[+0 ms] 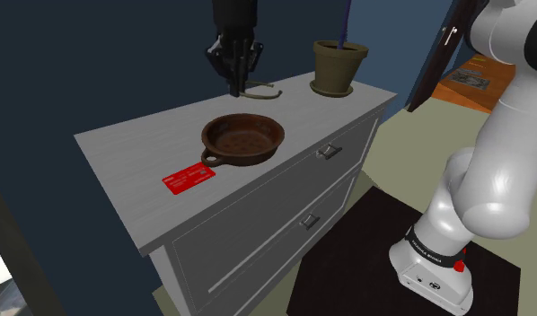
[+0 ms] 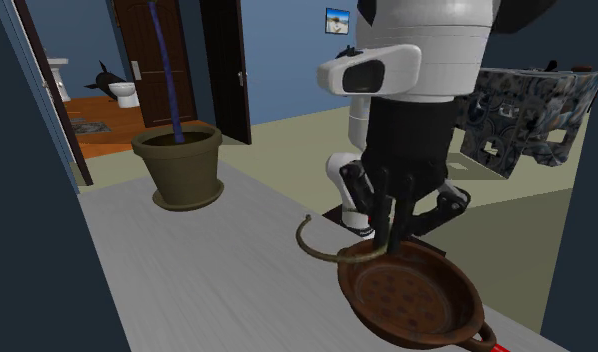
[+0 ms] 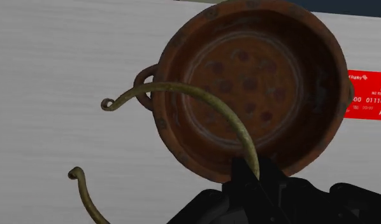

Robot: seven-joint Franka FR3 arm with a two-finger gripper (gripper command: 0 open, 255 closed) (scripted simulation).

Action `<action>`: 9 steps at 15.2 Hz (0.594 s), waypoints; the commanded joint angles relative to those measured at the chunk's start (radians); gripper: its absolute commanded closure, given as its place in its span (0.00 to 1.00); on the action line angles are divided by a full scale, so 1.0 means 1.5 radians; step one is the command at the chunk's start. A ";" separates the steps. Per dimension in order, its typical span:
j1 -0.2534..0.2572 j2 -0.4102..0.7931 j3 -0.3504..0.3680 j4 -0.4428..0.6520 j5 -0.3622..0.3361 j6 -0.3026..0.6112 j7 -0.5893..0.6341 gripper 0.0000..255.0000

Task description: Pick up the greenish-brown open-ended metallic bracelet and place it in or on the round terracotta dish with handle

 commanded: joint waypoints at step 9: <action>0.057 0.011 0.047 -0.014 -0.007 0.023 0.105 1.00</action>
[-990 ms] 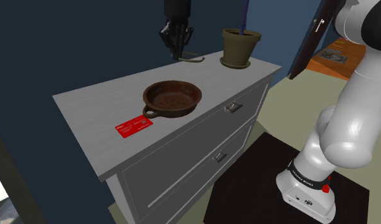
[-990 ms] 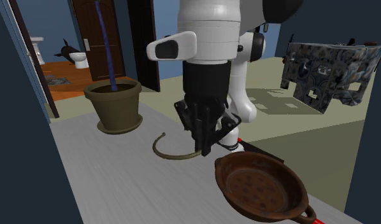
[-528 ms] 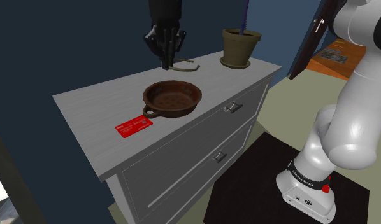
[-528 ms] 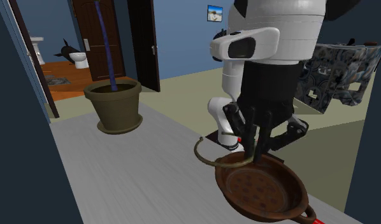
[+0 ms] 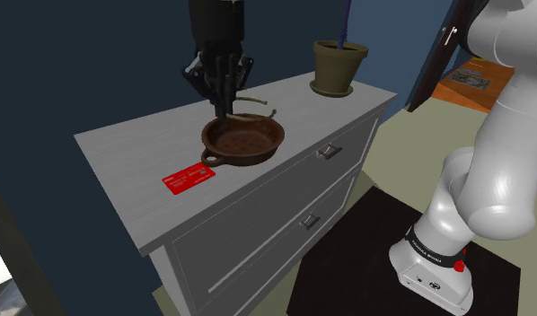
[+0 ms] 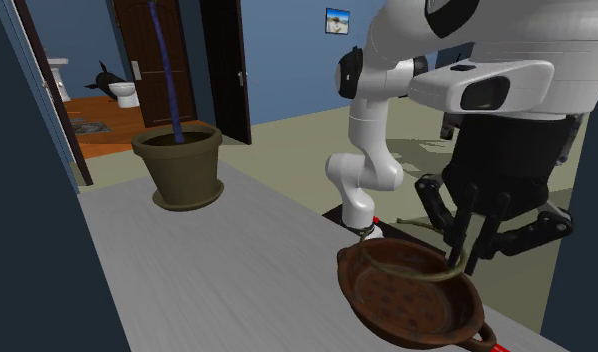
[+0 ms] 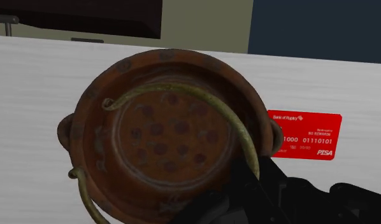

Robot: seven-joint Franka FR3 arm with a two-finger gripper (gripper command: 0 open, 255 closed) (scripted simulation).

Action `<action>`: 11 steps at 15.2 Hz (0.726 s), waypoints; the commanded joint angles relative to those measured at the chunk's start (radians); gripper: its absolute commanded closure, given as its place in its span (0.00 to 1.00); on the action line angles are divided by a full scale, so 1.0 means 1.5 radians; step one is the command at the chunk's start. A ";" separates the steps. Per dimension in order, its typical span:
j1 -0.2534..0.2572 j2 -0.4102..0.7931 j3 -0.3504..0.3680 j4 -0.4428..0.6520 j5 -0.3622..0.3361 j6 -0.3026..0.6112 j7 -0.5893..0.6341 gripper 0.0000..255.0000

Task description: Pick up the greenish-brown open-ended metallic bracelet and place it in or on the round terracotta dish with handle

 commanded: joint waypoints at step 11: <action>-0.006 -0.028 -0.003 -0.140 0.011 0.114 -0.005 1.00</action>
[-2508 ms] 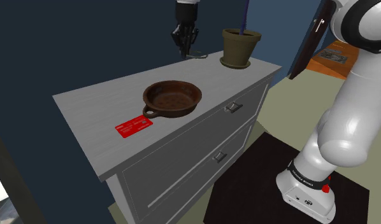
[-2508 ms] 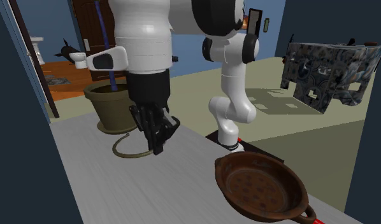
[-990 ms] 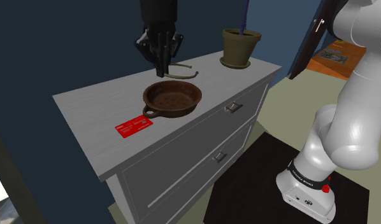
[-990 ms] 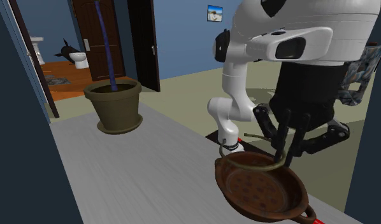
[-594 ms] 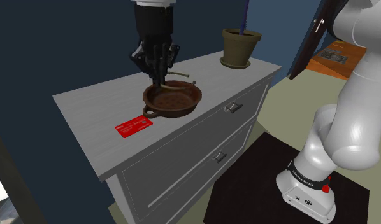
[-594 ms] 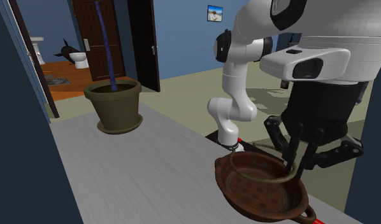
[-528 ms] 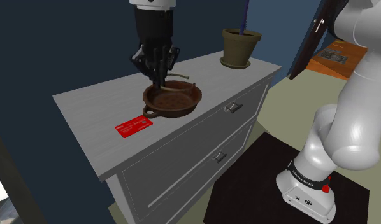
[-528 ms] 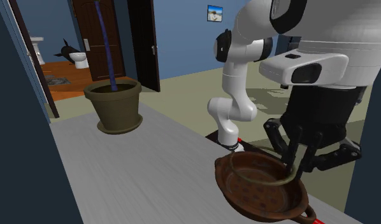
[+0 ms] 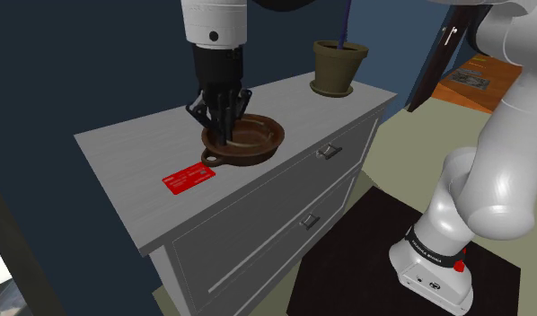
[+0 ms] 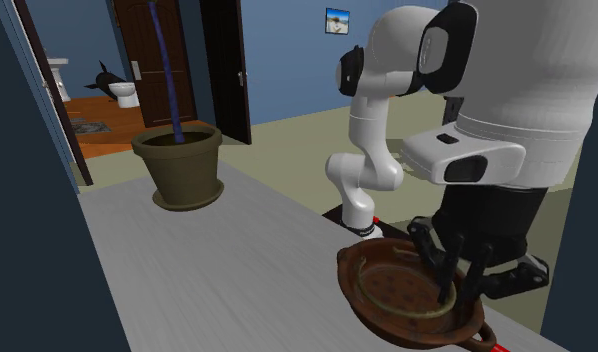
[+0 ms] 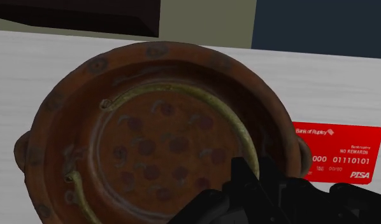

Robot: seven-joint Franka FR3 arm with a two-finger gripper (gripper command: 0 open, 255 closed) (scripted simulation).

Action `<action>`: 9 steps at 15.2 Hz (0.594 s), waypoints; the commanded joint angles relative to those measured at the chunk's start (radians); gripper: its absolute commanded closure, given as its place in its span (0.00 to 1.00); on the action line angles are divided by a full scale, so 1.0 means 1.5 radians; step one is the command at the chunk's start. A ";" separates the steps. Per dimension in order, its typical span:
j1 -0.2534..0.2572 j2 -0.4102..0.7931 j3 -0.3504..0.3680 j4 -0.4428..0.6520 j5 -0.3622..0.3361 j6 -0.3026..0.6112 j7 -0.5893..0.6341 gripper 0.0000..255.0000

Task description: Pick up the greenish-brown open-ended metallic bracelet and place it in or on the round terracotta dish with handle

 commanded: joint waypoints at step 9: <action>-0.001 -0.005 0.000 -0.013 0.002 0.009 -0.001 0.00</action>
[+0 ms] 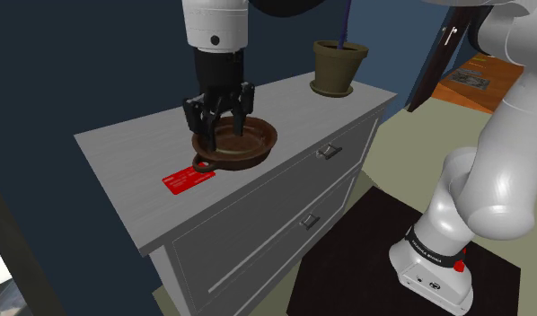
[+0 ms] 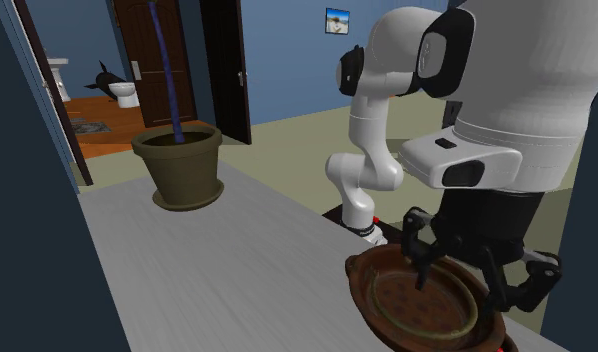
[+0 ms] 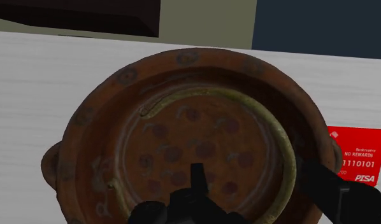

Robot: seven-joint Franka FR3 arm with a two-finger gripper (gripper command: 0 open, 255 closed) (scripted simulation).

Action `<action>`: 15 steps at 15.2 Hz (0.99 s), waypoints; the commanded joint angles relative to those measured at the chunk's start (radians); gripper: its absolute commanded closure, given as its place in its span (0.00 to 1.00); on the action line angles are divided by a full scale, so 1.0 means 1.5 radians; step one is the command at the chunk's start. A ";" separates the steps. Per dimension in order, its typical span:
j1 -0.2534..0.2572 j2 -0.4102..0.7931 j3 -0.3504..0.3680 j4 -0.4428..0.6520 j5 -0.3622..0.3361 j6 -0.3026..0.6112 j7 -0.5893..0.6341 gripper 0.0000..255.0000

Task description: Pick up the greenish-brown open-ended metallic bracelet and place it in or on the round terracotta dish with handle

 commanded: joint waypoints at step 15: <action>0.005 0.023 0.003 0.113 -0.009 -0.092 0.006 0.00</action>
